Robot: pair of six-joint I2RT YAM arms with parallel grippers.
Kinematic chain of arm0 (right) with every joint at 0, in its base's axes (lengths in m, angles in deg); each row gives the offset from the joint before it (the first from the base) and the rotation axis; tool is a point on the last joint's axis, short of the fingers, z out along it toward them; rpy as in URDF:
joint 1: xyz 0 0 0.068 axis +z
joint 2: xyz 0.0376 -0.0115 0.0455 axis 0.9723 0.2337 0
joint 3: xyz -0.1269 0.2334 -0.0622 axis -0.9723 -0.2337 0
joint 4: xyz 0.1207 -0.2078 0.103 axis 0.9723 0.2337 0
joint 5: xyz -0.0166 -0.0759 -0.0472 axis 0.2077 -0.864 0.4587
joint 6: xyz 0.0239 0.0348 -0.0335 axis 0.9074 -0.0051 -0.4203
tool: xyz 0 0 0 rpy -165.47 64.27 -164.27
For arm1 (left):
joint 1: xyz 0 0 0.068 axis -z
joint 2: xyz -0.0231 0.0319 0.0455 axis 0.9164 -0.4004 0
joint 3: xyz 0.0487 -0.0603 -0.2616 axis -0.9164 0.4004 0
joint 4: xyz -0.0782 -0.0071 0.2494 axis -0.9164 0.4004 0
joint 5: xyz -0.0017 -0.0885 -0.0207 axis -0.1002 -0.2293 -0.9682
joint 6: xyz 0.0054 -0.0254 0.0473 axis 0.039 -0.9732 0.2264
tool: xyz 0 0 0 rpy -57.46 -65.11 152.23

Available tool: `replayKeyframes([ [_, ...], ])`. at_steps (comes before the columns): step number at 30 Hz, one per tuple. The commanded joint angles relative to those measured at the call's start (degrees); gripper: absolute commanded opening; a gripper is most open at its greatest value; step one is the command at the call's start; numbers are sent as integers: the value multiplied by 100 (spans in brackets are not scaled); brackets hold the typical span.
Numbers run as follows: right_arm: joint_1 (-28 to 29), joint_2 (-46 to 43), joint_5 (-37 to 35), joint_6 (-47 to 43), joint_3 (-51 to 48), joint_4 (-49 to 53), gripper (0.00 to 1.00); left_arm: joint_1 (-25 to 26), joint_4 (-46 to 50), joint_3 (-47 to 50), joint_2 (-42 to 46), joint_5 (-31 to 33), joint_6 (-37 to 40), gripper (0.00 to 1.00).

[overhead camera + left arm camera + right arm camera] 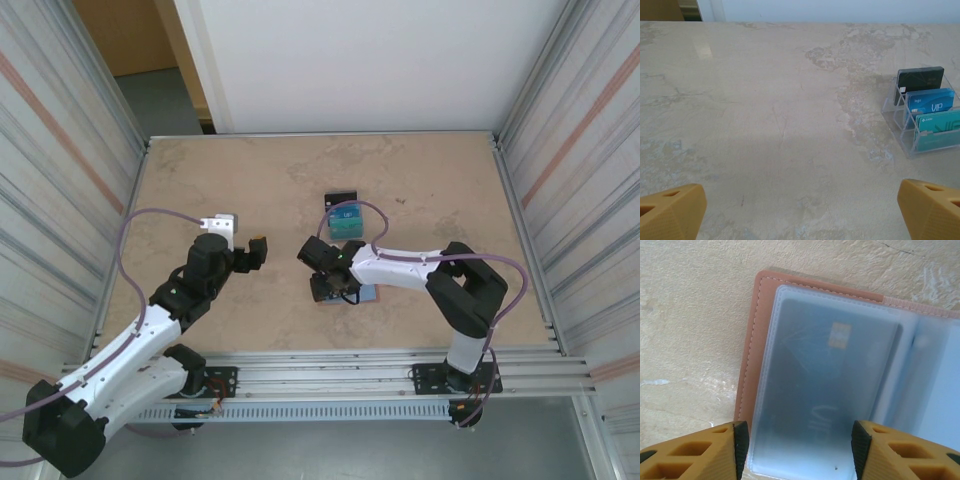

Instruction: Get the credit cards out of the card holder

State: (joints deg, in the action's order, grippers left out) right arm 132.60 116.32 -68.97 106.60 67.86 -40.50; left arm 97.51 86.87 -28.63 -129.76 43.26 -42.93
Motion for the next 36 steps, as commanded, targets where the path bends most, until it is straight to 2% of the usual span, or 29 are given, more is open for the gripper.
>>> replayKeyframes([
  [1, -70, 92, 52, 96, -116, 18, 57, -34, 96, -150, 89, 63, -78, 99],
  [9, -127, 176, 143, 119, -238, -101, 55, -32, 115, -152, 79, 36, -68, 99],
  [18, -136, 142, 300, 29, -247, -200, 43, -35, 150, -196, 79, -6, -42, 99],
  [26, -162, -164, 615, 7, -393, -497, 37, -34, 186, -248, 148, -77, -36, 99],
  [36, -257, -502, 84, -23, -423, -216, 35, -35, 155, -351, 117, -236, 83, 99],
])
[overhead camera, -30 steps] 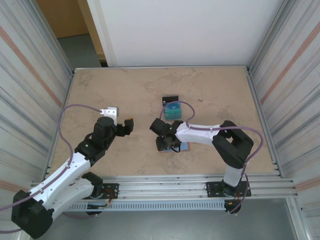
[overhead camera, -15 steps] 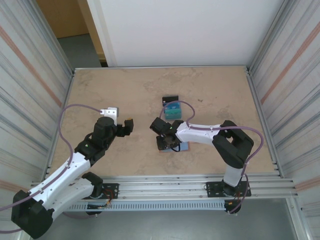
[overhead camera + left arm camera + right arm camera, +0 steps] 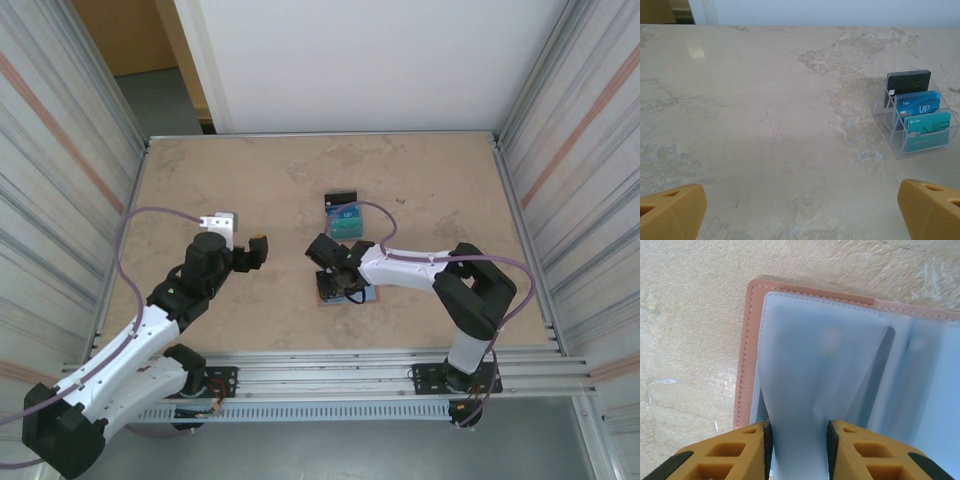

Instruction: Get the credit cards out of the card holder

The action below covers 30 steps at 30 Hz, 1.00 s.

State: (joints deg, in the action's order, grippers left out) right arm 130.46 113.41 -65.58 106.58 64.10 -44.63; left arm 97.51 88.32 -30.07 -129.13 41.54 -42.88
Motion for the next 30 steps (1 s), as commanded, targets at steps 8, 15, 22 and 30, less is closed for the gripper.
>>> replayKeyframes([
  [8, -44, -327, -787, 83, -5, 551, 40, -35, 58, -328, 42, -38, 137, 99],
  [15, -45, -521, -1089, 165, -48, 752, 44, -37, 40, -336, 60, 40, 52, 99],
  [22, -184, -602, -1212, 230, -165, 875, 45, -38, 47, -339, 112, 103, 30, 99],
  [30, -365, -896, -1271, 234, -368, 895, 45, -35, 105, -368, 130, 166, -13, 99],
])
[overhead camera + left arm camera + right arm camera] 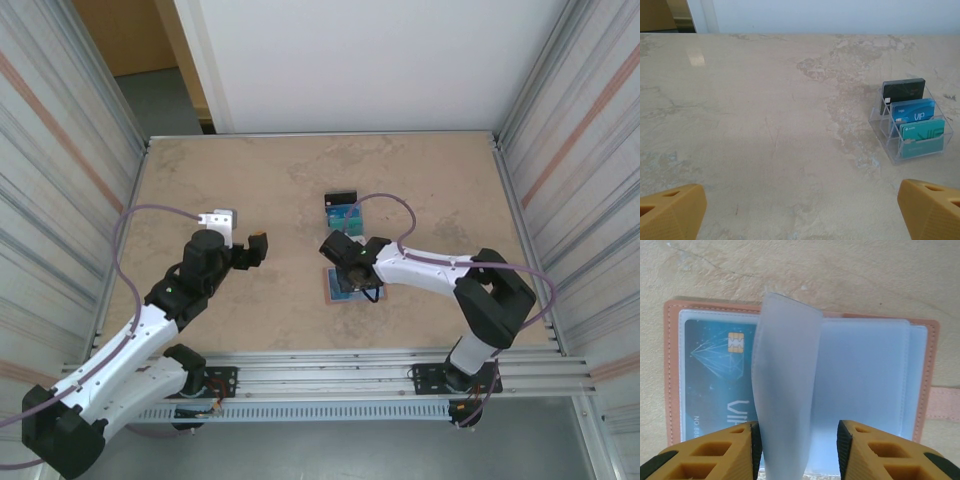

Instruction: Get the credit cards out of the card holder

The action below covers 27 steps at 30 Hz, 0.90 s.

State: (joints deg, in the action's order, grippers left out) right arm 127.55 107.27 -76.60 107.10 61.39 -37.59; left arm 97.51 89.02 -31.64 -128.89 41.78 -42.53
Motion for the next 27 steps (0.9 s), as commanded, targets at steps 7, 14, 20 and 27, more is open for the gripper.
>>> replayKeyframes([
  [7, -322, -475, -196, 171, -373, 170, 45, -34, -35, -202, 123, 39, 56, 99],
  [14, -605, -538, -125, 142, -700, 9, 44, -35, 122, -305, 46, 289, -132, 99],
  [20, -872, -667, 2, 87, -912, -64, 43, -36, -4, -347, -19, 380, -180, 99],
  [27, -1087, -1201, 183, 87, -1063, -93, 42, -43, -102, -285, -122, -41, -70, 99],
])
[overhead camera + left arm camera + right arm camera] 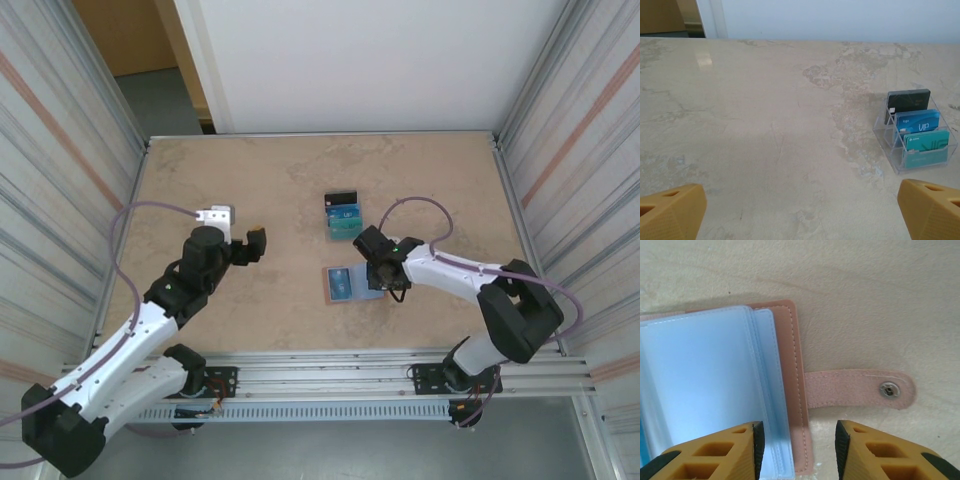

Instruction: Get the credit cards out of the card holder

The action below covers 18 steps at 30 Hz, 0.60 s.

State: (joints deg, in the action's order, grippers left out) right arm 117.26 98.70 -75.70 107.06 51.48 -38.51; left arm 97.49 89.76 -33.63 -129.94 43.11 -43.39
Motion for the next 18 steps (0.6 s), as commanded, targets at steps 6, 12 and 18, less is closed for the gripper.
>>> replayKeyframes([
  [6, -142, -985, 738, 46, -221, -330, 40, 225, -432, 8, -348, -685, 46, 99],
  [12, -159, -1117, 1727, 17, -284, -942, 40, 1159, -516, -160, -1274, 59, 14, 99],
  [18, -116, -605, 2223, 89, -194, -1255, 40, 1584, -653, -275, -2158, 349, -616, 99],
])
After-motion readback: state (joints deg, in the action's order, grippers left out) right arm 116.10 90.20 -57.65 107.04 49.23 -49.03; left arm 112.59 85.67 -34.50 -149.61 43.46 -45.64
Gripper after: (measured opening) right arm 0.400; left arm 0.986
